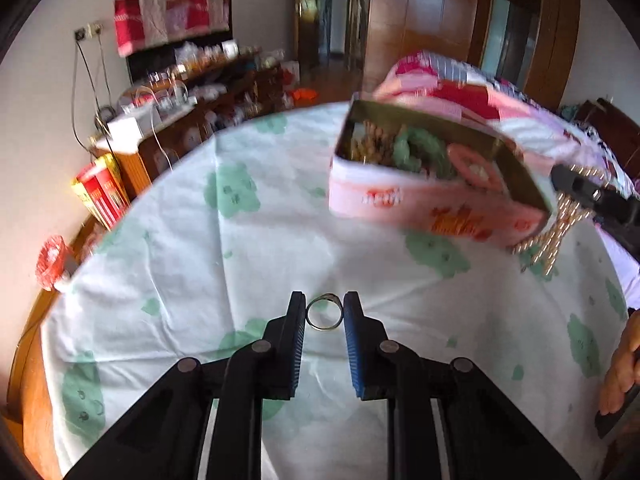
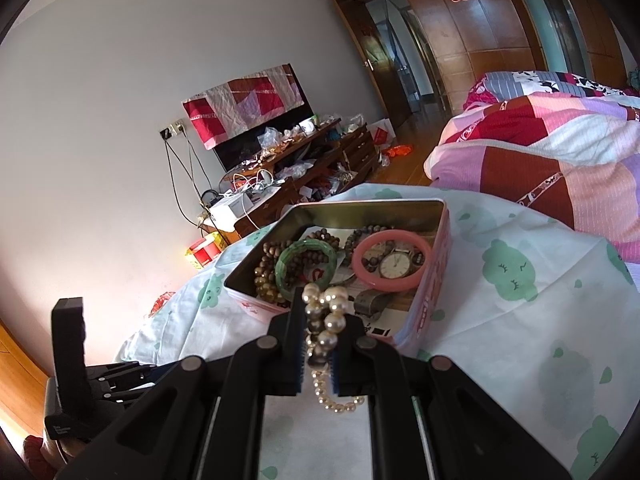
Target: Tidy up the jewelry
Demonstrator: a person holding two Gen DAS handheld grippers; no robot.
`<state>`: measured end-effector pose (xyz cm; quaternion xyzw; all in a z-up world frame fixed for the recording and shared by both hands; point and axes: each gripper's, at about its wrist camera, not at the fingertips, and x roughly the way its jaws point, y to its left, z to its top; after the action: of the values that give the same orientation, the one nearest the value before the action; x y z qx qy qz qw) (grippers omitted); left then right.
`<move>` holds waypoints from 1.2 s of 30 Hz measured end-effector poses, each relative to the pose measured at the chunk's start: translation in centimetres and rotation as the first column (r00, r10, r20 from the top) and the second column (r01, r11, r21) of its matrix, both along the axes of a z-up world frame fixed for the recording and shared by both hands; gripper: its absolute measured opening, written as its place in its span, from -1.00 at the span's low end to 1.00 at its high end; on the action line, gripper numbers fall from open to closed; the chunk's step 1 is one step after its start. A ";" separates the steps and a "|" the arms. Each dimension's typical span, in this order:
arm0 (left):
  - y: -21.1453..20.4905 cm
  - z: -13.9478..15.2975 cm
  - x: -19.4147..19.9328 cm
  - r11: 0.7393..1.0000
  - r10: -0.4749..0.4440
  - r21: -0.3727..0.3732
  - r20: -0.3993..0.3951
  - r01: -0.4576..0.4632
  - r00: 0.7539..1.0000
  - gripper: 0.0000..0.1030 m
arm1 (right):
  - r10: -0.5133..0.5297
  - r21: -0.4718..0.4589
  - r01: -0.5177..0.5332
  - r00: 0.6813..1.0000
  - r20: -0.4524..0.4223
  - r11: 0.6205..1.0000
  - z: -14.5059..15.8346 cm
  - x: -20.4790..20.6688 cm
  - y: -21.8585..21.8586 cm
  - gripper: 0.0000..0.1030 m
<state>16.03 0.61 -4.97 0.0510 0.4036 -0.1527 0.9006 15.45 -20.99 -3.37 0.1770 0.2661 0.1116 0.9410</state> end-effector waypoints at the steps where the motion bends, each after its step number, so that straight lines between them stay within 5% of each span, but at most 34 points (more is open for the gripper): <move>1: -0.3 0.5 -0.2 1.000 -0.009 -0.003 0.017 0.009 1.000 -0.63 | 0.000 0.000 0.000 1.000 0.004 1.000 0.1 0.0 0.0 -0.77; 5: -2.2 2.3 -1.0 0.998 -0.065 0.029 0.093 0.062 0.994 -0.62 | -0.003 -0.010 0.003 1.000 0.016 1.000 0.2 -0.2 0.1 -0.77; 19: -7.2 5.2 3.8 0.980 -0.166 -0.080 0.194 0.185 0.967 -0.62 | -0.040 -0.059 0.044 0.997 0.059 0.997 3.1 3.6 -1.7 -0.77; 36: -8.2 2.6 10.4 0.959 -0.212 -0.166 0.122 0.230 0.970 -0.61 | -0.007 -0.060 0.005 0.999 -0.036 0.998 -0.1 8.8 -1.6 -0.74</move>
<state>26.39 -7.56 -2.36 0.0227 0.3329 -0.2852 0.8985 24.24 -22.58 -3.52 0.1517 0.2857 0.0976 0.9412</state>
